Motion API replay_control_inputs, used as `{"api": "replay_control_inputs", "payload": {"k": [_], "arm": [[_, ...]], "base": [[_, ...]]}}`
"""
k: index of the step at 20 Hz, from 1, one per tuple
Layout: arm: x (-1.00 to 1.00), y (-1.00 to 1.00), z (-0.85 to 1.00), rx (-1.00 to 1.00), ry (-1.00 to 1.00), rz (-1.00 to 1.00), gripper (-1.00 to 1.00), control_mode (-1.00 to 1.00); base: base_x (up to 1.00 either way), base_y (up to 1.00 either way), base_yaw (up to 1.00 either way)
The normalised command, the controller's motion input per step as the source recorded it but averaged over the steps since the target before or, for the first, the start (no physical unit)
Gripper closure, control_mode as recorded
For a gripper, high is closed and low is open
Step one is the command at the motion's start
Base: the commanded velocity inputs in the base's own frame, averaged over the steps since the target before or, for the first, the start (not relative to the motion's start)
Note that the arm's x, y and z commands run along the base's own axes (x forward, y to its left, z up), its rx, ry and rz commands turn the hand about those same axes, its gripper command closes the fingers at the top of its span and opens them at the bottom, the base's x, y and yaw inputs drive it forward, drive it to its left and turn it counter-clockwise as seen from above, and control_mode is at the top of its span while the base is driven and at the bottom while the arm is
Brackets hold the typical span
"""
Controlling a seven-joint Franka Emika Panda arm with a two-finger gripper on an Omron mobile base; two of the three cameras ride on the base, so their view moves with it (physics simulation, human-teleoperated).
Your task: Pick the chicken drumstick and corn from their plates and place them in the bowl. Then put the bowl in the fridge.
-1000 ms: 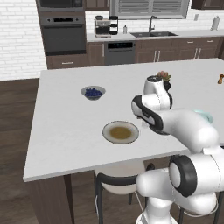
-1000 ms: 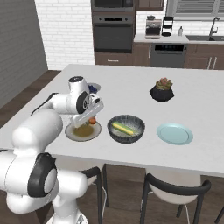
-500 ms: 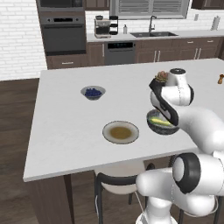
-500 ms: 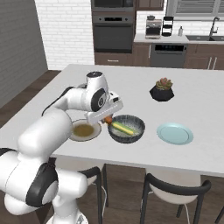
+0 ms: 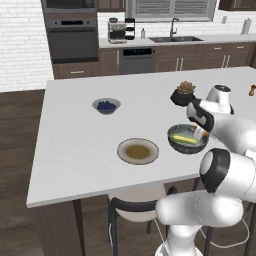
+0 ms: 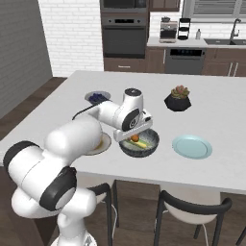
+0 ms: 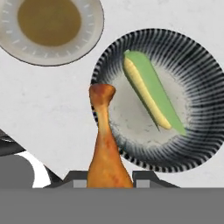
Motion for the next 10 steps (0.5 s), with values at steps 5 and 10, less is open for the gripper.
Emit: {"api": "replay_control_inputs", "payload": {"k": [5, 10], "arm": [[0.64, -0.03, -0.36, 0.01, 0.01, 0.00, 1.00, -1.00], [0.38, -0.04, -0.34, 0.00, 0.02, 0.00, 1.00, -1.00]], "base": [[0.00, 0.00, 0.00], [0.00, 0.00, 0.00]]}}
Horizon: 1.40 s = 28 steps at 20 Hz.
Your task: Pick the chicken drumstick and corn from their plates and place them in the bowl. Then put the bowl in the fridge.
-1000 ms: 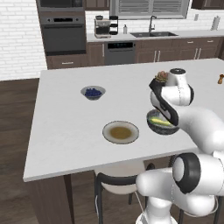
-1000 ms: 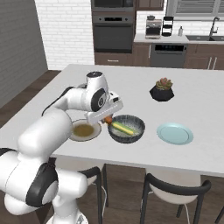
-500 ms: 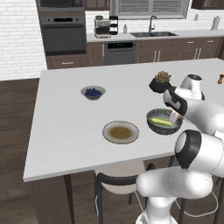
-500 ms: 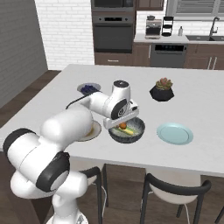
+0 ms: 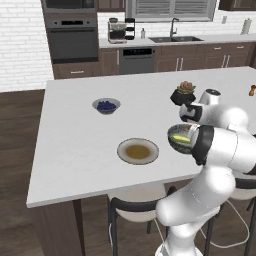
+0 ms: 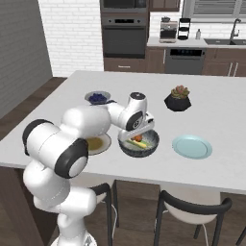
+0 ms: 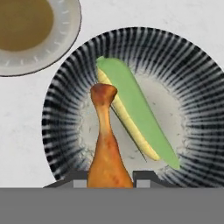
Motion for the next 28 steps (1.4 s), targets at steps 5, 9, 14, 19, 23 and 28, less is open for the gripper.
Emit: {"api": "replay_control_inputs", "payload": {"k": [5, 9, 14, 19, 23, 28], "arm": [[0.09, 0.00, -0.38, 0.00, 0.05, 0.00, 1.00, -1.00], [0.29, 0.01, -0.38, 0.00, 0.07, 0.00, -1.00, -1.00], [0.25, 0.00, -0.15, 0.00, 0.03, 0.00, -1.00, -1.00], [-0.01, 0.00, 0.01, 0.00, -0.02, 0.00, -1.00, -1.00], [-0.49, 0.00, 0.37, 0.04, -0.09, -0.08, -1.00, -1.00], [-0.62, 0.00, 0.48, 0.15, -0.01, -0.42, -1.00, -1.00]], "base": [[0.00, 0.00, 0.00], [0.00, 0.00, 0.00], [0.00, 0.00, 0.00], [0.00, 0.00, 0.00], [0.00, 0.00, 0.00], [0.00, 0.00, 0.00]]}}
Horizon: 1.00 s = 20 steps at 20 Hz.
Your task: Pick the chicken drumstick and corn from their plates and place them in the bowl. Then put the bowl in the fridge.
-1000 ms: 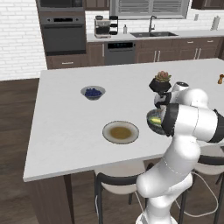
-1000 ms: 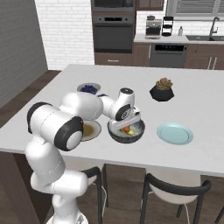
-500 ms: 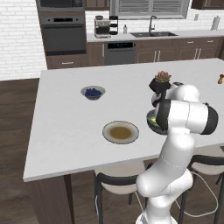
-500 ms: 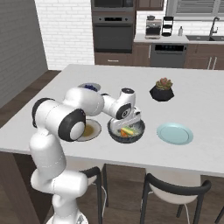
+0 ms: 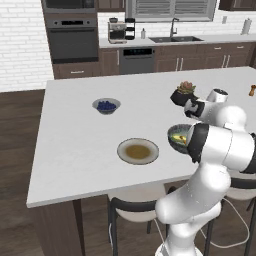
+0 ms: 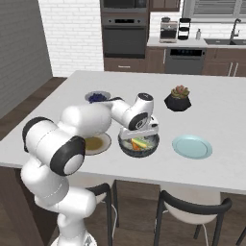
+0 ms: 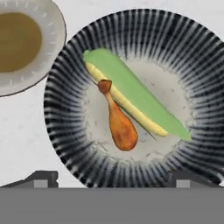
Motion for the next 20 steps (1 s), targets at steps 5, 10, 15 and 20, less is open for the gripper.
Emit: {"api": "replay_control_inputs", "payload": {"k": [5, 10, 15, 20], "arm": [[-0.54, -0.01, 0.23, 0.24, 0.05, -0.62, -1.00, -1.00], [-0.24, -0.19, 0.07, 0.27, 0.24, -0.62, -1.00, -1.00], [-0.04, -0.15, 0.04, 0.16, 0.05, -0.33, -1.00, -1.00], [0.37, -0.16, -0.21, 0.00, 0.00, -0.03, -1.00, -1.00]], "base": [[0.00, 0.00, 0.00], [0.00, 0.00, 0.00], [0.00, 0.00, 0.00], [0.00, 0.00, 0.00]]}}
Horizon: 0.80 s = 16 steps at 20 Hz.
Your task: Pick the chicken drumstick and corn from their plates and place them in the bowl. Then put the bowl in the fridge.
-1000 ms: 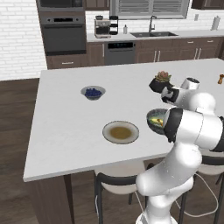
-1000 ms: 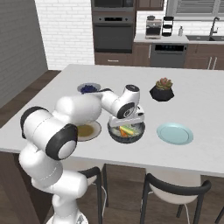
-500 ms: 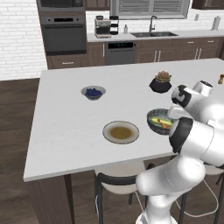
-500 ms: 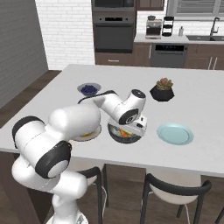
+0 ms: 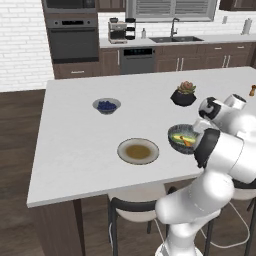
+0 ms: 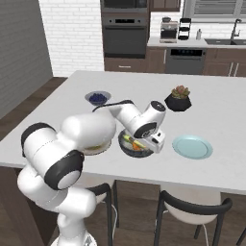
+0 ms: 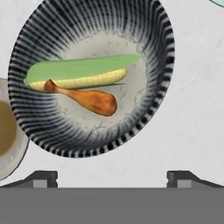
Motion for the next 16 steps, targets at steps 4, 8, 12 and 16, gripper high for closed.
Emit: {"api": "replay_control_inputs", "payload": {"k": [4, 8, 12, 16], "arm": [[0.36, -0.34, -0.35, 0.05, 0.07, 0.00, -1.00, -1.00], [0.26, -0.34, -0.21, 0.07, 0.08, -0.01, -1.00, -1.00], [0.35, -0.17, -0.03, 0.05, 0.06, -0.06, -1.00, -1.00], [0.31, -0.03, -0.04, 0.01, 0.08, -0.06, -1.00, -1.00]], "base": [[0.00, 0.00, 0.00], [0.00, 0.00, 0.00], [0.00, 0.00, 0.00], [0.00, 0.00, 0.00]]}}
